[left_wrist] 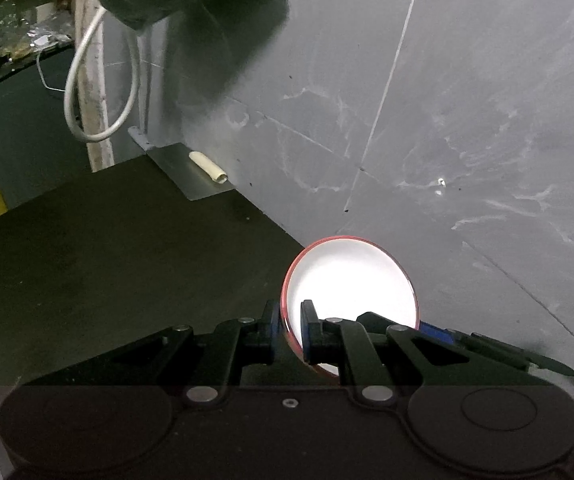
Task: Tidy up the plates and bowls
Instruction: 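Lift the white bowl with both grippers and carry it over the steel bowl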
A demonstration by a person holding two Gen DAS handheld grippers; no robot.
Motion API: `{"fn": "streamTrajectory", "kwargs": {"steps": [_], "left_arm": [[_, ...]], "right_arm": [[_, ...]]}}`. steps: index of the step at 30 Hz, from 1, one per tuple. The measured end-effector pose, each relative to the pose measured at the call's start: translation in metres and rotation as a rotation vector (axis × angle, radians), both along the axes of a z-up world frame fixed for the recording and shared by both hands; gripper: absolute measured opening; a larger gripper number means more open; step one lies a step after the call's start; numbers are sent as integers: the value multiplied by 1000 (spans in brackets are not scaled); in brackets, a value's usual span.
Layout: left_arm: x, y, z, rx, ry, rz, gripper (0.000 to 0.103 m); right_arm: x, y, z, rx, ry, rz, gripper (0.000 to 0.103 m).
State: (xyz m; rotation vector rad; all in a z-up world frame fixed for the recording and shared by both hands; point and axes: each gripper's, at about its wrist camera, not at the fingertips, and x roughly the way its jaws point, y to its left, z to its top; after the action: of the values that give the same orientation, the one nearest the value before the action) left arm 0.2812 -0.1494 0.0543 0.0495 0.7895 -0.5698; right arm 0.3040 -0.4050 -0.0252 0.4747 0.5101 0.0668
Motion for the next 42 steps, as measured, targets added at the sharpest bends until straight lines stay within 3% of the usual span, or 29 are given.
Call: {"fn": "streamTrajectory", "kwargs": {"steps": [17,30,42], "left_arm": [[-85,94,0,-173,-18,200,11],[-150,146,-12,-187,-41,275,11],[-183,178,-44,-177,53,357,11]], "right_arm": [[-57,82,39,-182,-28,205,27],[-114,130,30,-190,-30,281,27],[-129,159,18,-212,54,391,27]]}}
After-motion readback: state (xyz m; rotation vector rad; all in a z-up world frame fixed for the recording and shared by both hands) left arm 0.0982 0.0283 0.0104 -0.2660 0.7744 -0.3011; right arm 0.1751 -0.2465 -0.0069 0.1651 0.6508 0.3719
